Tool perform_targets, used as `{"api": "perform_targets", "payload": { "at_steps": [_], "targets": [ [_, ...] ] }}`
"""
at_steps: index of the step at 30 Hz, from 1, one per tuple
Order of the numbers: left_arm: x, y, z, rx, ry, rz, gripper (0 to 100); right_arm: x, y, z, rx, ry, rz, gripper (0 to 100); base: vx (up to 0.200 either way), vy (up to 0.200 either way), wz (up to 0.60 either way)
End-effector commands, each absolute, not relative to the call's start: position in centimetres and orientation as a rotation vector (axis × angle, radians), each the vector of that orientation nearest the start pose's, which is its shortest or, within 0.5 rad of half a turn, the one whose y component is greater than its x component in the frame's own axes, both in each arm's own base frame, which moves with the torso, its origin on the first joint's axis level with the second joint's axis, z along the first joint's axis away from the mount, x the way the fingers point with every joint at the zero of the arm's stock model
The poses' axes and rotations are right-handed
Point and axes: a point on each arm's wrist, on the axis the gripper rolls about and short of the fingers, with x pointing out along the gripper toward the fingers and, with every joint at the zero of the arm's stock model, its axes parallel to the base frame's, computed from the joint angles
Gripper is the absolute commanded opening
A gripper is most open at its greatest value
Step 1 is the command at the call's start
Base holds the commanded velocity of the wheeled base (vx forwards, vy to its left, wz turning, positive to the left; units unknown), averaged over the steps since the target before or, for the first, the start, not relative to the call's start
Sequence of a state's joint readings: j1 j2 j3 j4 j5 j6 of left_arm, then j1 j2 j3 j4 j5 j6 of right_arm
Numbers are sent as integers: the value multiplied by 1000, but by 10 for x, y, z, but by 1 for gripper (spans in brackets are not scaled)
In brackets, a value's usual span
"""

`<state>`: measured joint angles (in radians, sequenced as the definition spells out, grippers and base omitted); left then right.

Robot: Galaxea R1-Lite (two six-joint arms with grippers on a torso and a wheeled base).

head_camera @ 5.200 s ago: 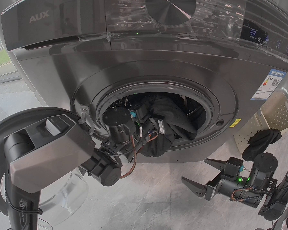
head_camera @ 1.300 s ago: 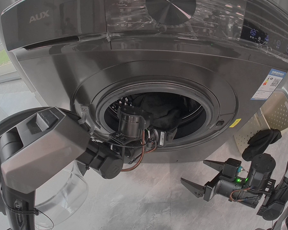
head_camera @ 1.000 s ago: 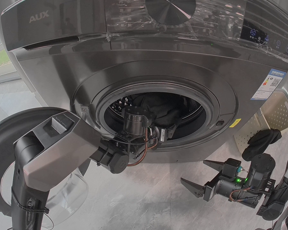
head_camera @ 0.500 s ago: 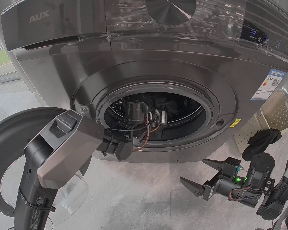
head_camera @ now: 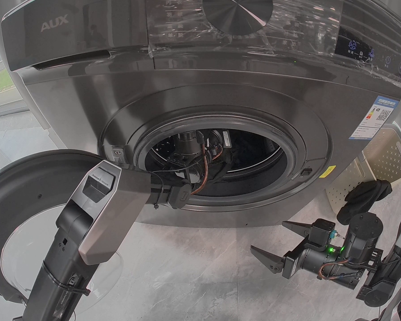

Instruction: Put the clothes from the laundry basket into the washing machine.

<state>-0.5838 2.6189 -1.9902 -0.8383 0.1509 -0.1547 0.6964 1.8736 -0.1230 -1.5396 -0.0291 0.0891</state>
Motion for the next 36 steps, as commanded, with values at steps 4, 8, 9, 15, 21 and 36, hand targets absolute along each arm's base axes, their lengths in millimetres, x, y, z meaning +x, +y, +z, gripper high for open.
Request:
{"api": "perform_targets", "payload": {
  "at_steps": [4, 8, 9, 15, 21, 36],
  "targets": [
    [463, -295, 115, -221, -143, -431, 100, 179, 149, 80, 9, 229, 655, 100, 0, 0, 0],
    [451, -294, 131, -211, -112, -433, 100, 179, 148, 79, 9, 231, 652, 100, 0, 0, 0],
    [451, -294, 131, -211, -112, -433, 100, 179, 148, 79, 9, 231, 652, 100, 0, 0, 0],
    [427, -286, 125, -130, 70, -441, 100, 179, 150, 80, 9, 230, 660, 100, 0, 0, 0],
    [429, -280, 96, -69, 185, -420, 100, 179, 150, 80, 9, 230, 660, 100, 0, 0, 0],
    [445, -279, 96, -77, 126, -399, 0, 181, 152, 80, 12, 226, 660, 100, 0, 0, 0]
  ]
}}
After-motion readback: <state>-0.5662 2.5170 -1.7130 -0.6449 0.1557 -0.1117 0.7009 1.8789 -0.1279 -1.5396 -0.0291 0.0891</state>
